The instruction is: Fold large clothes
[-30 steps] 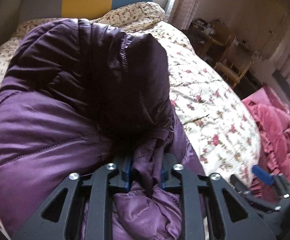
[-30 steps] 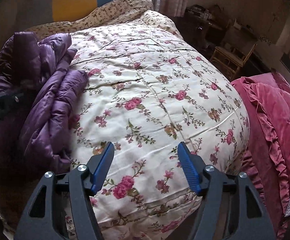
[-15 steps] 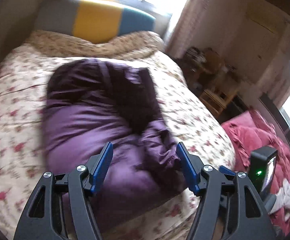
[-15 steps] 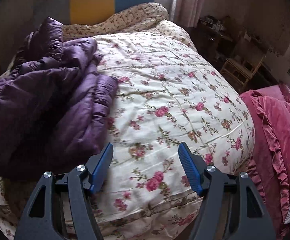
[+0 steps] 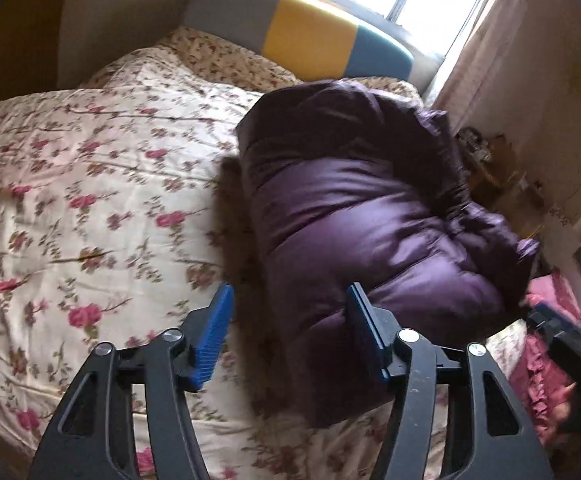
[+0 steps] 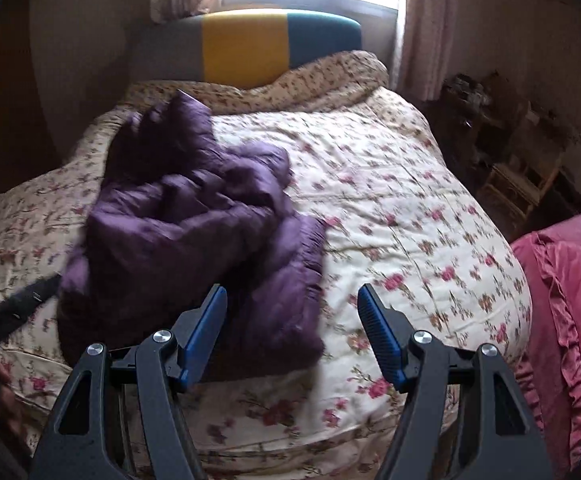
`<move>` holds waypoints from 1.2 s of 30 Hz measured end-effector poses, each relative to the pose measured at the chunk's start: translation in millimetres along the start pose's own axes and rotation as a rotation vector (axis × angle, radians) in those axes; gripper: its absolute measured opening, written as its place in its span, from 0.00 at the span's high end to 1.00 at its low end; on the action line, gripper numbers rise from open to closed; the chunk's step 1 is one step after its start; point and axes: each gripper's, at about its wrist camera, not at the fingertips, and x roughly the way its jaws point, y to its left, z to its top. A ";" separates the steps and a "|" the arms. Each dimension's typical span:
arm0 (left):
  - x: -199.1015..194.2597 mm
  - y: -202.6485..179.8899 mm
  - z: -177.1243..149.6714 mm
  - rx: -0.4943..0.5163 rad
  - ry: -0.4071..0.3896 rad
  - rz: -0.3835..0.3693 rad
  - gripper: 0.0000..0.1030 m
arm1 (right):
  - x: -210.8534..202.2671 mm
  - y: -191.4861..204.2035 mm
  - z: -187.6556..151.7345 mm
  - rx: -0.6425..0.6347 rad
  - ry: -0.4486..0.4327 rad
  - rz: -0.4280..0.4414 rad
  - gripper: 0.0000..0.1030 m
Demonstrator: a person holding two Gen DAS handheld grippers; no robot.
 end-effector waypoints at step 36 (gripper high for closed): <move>13.2 -35.2 -19.8 0.247 0.034 -0.132 0.62 | 44.4 40.5 -15.8 -0.072 0.111 0.096 0.87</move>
